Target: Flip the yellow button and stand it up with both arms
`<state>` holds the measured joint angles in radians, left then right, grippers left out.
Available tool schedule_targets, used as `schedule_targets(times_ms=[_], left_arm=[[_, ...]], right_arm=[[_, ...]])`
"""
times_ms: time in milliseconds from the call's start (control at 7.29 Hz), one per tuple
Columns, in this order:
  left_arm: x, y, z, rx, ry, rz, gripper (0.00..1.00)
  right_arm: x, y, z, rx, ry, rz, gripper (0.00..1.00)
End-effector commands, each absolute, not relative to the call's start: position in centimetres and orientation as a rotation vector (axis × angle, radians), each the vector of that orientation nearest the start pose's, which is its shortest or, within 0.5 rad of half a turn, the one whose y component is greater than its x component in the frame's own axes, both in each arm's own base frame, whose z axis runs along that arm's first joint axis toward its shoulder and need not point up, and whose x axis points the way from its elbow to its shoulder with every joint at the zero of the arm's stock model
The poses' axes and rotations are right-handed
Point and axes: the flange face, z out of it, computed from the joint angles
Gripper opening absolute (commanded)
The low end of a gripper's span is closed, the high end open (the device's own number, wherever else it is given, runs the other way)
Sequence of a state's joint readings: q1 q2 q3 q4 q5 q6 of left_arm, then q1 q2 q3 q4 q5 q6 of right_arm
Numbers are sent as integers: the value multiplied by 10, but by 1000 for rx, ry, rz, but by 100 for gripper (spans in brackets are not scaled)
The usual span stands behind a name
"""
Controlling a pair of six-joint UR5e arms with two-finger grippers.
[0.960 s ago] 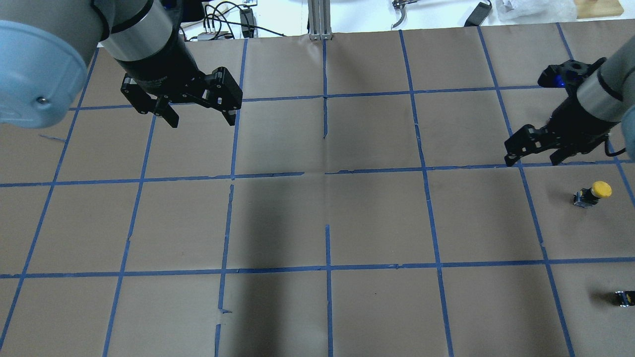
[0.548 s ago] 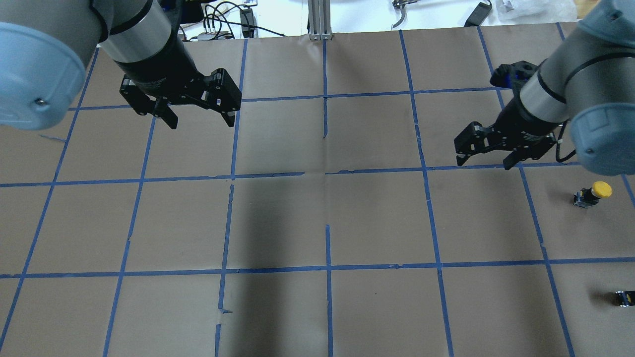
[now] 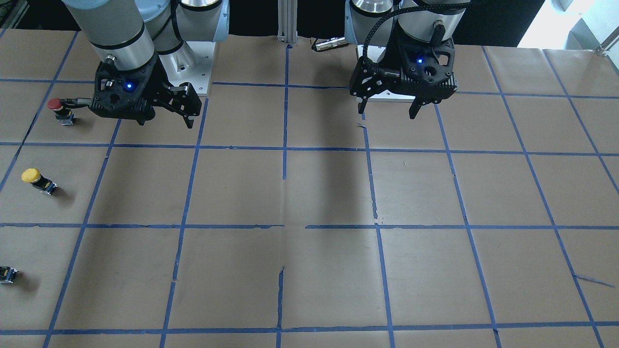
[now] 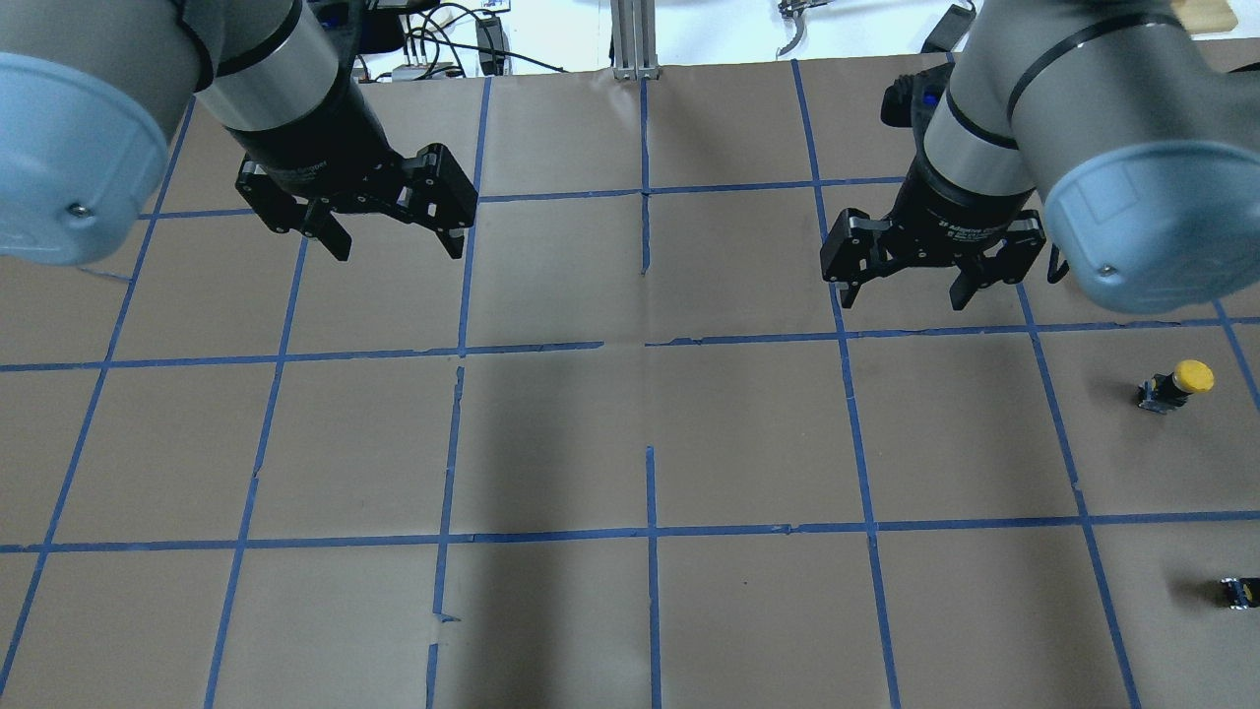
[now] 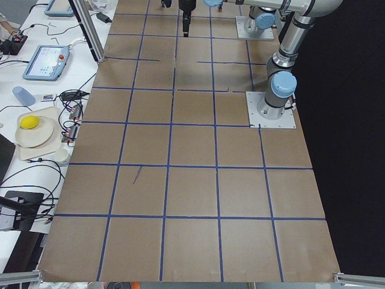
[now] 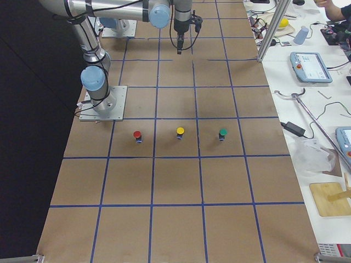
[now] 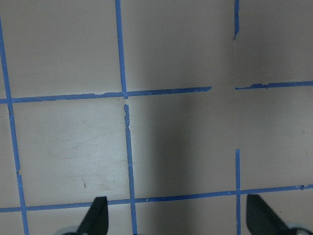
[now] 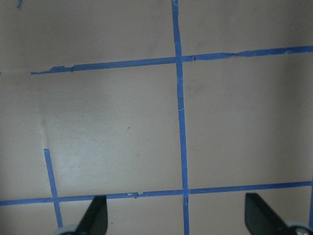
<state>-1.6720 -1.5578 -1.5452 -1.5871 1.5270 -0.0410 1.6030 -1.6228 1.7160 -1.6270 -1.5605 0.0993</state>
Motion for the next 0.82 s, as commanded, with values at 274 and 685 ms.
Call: schedule_targets(times_ms=[274, 685], left_arm=[[-186, -471, 505, 103, 3184, -29, 100], [-186, -471, 505, 103, 3183, -30, 100]], right_arm=[[122, -454, 482, 167, 3153, 53, 100], [122, -453, 481, 167, 3152, 55, 100]])
